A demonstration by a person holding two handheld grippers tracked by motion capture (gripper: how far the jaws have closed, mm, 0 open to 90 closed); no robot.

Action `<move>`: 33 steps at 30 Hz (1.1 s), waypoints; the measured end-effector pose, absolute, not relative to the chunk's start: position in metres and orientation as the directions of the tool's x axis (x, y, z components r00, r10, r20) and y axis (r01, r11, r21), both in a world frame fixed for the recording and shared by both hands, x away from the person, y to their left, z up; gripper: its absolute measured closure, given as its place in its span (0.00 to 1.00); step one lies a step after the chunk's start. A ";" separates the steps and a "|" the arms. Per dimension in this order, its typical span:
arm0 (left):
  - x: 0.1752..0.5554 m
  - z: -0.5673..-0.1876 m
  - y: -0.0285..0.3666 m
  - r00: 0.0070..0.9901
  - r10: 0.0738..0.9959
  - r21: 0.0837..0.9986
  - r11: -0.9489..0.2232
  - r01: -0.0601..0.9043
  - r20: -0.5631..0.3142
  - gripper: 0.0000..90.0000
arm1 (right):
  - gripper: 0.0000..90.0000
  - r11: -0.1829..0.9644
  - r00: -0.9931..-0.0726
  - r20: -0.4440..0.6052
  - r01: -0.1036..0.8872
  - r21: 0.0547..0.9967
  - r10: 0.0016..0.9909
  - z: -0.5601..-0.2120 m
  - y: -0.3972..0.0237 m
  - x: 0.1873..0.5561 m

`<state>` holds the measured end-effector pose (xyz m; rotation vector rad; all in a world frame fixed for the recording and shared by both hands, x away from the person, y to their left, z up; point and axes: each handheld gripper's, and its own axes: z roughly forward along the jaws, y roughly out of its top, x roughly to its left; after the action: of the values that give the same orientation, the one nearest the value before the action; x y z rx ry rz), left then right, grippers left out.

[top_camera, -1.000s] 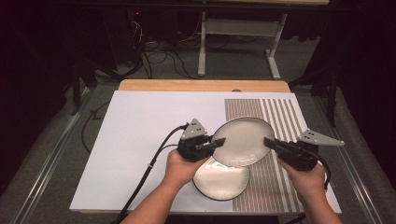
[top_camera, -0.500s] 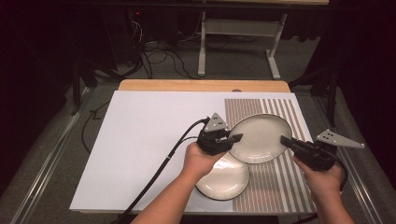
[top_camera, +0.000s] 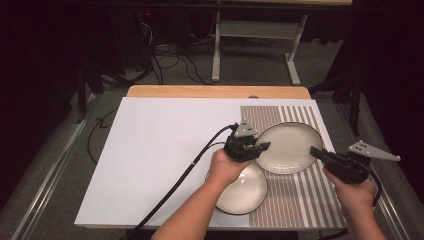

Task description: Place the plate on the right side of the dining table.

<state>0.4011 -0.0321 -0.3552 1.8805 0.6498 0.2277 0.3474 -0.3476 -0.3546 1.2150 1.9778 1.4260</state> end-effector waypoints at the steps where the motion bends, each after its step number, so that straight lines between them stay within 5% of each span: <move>1: 0.403 -0.357 -0.035 0.832 0.534 0.904 -0.268 0.334 -0.149 0.82 | 0.96 0.094 -0.526 0.151 0.410 0.907 0.837 -0.356 -0.350 0.348; 33: 0.409 -0.388 -0.061 0.819 0.541 0.856 -0.317 0.409 -0.191 0.79 | 0.96 0.094 -0.472 0.170 0.485 0.869 0.865 -0.382 -0.369 0.342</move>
<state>0.4093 -0.0614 -0.3876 1.9516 0.7087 0.1578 0.3421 -0.3688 -0.3825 1.3255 1.9929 1.3379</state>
